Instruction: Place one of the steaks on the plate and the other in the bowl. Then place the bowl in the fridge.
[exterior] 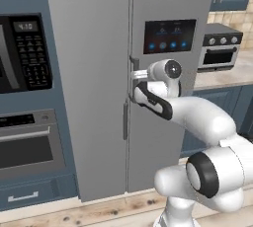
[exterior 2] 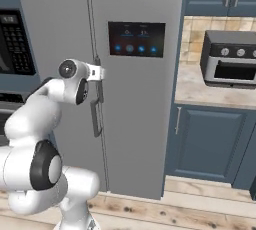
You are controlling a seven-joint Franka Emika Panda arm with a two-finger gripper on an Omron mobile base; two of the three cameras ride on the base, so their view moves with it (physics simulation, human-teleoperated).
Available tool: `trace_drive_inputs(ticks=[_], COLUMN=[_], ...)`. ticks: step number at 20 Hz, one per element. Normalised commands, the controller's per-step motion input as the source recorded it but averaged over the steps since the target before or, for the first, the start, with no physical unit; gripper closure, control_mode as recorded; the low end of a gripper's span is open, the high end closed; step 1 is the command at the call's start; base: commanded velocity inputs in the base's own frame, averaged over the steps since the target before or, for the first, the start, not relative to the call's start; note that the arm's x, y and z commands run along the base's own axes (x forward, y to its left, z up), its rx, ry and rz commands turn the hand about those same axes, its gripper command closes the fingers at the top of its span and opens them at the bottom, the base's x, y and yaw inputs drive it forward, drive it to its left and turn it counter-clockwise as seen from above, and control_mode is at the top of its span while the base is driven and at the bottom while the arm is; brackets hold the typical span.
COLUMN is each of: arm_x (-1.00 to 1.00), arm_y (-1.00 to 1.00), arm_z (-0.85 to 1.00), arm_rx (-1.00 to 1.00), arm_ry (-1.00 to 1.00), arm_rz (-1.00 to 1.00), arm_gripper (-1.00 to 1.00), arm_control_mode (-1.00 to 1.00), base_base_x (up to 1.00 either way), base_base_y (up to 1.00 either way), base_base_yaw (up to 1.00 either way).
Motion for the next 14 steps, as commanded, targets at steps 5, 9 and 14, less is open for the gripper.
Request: trace_drive_inputs(ticks=[5, 9, 14], arm_x=[0.96, 0.99, 0.98], arm_y=[0.04, 0.02, 0.09], arm_z=[-0.34, -0.24, -0.28], arm_rx=[0.00, 0.00, 0.00], arm_ry=[0.00, 0.00, 0.00], arm_rz=[0.00, 0.00, 0.00], arm_gripper=[-1.00, -1.00, -1.00], arm_control_mode=[-1.00, -1.00, -1.00], base_base_x=[0.00, 0.00, 0.00], base_base_y=[0.00, 0.00, 0.00], base_base_yaw=[0.00, 0.00, 0.00])
